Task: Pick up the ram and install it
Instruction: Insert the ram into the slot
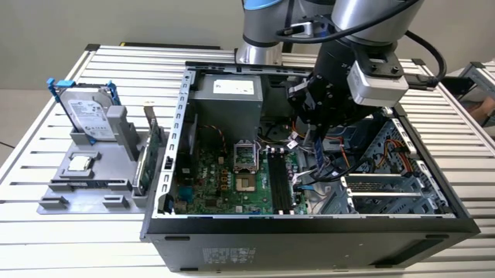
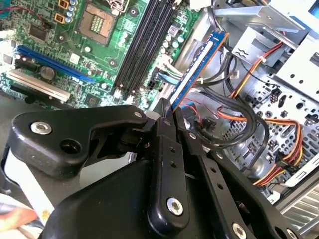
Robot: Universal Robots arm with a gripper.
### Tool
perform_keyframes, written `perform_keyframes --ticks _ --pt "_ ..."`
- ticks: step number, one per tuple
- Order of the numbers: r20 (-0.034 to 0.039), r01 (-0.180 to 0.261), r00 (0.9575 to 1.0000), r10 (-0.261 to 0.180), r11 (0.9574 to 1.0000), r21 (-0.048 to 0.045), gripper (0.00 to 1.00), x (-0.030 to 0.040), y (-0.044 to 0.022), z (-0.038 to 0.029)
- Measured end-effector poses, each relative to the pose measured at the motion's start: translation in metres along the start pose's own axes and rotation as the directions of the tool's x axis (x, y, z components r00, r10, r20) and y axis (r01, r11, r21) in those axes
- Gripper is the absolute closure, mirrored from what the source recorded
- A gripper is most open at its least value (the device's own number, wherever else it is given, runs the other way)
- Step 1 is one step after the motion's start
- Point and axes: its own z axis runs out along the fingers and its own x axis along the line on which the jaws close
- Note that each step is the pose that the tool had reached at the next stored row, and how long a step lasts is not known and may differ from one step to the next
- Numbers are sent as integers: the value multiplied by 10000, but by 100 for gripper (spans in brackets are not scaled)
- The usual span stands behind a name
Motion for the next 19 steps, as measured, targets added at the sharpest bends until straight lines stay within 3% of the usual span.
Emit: perform_keyframes --ticks 19 --pt "-7 -98 10000 98 10000 -8 100 5 -42 138"
